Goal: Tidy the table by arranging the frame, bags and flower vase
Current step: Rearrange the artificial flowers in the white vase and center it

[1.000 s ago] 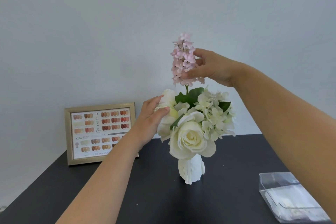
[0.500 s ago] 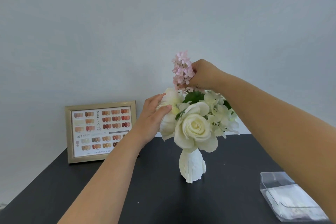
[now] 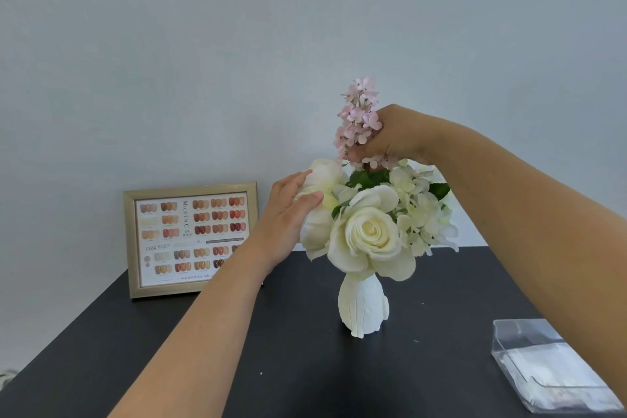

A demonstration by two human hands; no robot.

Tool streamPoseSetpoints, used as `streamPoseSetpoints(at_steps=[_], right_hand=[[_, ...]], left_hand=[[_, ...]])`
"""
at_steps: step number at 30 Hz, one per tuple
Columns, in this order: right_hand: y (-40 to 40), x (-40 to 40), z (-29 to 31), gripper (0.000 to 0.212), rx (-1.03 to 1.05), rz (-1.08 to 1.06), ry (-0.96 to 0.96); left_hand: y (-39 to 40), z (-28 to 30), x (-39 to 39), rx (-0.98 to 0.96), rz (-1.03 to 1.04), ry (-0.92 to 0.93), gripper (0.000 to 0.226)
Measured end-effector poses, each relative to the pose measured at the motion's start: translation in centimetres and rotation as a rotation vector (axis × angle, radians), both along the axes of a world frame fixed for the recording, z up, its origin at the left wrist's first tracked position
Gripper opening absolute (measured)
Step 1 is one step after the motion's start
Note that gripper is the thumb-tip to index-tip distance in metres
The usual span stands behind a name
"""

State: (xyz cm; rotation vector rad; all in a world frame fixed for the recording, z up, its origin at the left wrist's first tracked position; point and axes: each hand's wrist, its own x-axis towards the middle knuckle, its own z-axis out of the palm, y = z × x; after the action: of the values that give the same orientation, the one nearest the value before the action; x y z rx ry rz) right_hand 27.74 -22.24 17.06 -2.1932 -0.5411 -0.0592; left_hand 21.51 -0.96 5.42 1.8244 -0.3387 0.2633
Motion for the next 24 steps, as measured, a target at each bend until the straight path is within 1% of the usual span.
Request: streamPoseSetpoints(at_steps=[3, 6, 9, 13, 18, 20, 22, 23, 24], right_hand=[[0.3, 0.1, -0.1, 0.027, -0.094, -0.042, -0.035], [0.5, -0.1, -0.6, 0.030, -0.164, -0.090, -0.070], [0.3, -0.3, -0.7, 0.021, -0.213, -0.107, -0.126], [0.8, -0.7, -0.8, 0.023, -0.237, -0.111, -0.159], [1.7, -1.2, -0.5, 0.027, -0.268, -0.127, -0.149], [1.7, -1.6, -0.6, 0.024, -0.243, -0.135, -0.138], [1.0, -2.4, -0.9, 0.024, -0.139, -0.101, -0.102], [0.3, -2.8, -0.9, 0.029, -0.070, -0.086, -0.098], [-0.5, -3.3, -1.0, 0.044, -0.006, -0.088, -0.104]], left_hand=[[-0.2, 0.0, 0.0, -0.013, 0.002, -0.005, 0.053], [-0.4, 0.1, -0.2, -0.029, -0.002, -0.003, 0.047], [-0.4, 0.0, -0.2, -0.038, -0.002, -0.002, 0.045], [-0.6, -0.1, 0.1, -0.038, 0.006, -0.019, 0.042], [-1.7, 0.3, -0.2, -0.019, 0.017, -0.047, 0.047], [-2.2, 0.6, -0.4, -0.001, 0.033, -0.068, 0.050], [-2.5, 0.7, -0.6, -0.012, 0.038, -0.083, 0.059], [-2.4, 0.6, -0.7, -0.050, 0.036, -0.082, 0.063], [-2.3, 0.4, -0.8, -0.106, 0.033, -0.083, 0.064]])
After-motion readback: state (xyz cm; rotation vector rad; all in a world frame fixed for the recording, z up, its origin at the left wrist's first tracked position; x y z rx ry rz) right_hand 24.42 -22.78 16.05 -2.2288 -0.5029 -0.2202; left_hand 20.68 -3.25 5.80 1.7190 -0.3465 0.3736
